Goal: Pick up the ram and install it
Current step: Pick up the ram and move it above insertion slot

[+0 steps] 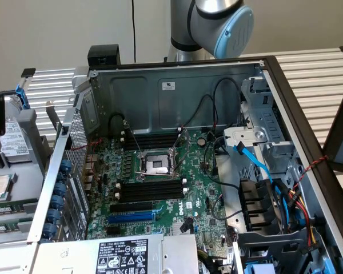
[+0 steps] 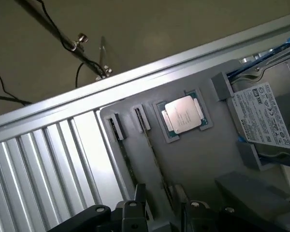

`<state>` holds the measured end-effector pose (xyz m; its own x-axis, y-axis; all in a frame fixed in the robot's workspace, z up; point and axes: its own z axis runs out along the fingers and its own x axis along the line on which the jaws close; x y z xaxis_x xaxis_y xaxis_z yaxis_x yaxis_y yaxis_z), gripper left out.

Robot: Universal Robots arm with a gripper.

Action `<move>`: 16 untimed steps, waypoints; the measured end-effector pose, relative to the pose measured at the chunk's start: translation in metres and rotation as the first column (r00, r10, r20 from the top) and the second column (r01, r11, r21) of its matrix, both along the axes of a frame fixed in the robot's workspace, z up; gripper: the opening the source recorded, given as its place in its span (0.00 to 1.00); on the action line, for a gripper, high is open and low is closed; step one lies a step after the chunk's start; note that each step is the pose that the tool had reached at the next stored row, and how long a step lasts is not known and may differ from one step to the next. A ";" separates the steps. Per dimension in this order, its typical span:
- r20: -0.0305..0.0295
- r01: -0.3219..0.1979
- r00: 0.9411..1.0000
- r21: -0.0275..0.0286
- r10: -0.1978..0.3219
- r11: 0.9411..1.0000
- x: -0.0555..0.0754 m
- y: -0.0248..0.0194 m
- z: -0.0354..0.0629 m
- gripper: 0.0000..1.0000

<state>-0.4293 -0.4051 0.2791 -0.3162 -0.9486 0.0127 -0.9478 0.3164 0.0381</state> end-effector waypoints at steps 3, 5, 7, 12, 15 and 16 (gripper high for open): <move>0.000 -0.041 0.999 0.000 0.041 0.999 0.000 0.0000 -0.0036 0.36; 0.000 -0.055 0.998 0.000 0.055 0.998 0.000 -0.0002 -0.0056 0.36; 0.000 -0.072 0.997 0.000 0.072 0.997 -0.001 -0.0002 -0.0079 0.36; 0.001 -0.137 0.991 0.000 0.137 0.991 -0.001 -0.0002 -0.0114 0.36; 0.001 -0.177 0.984 0.000 0.177 0.984 -0.001 -0.0003 -0.0134 0.36; 0.001 -0.192 0.981 0.000 0.192 0.981 -0.001 -0.0003 -0.0141 0.36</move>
<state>-0.4299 -0.4054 0.2651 -0.1285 -0.9916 0.0125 -0.9910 0.1289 0.0375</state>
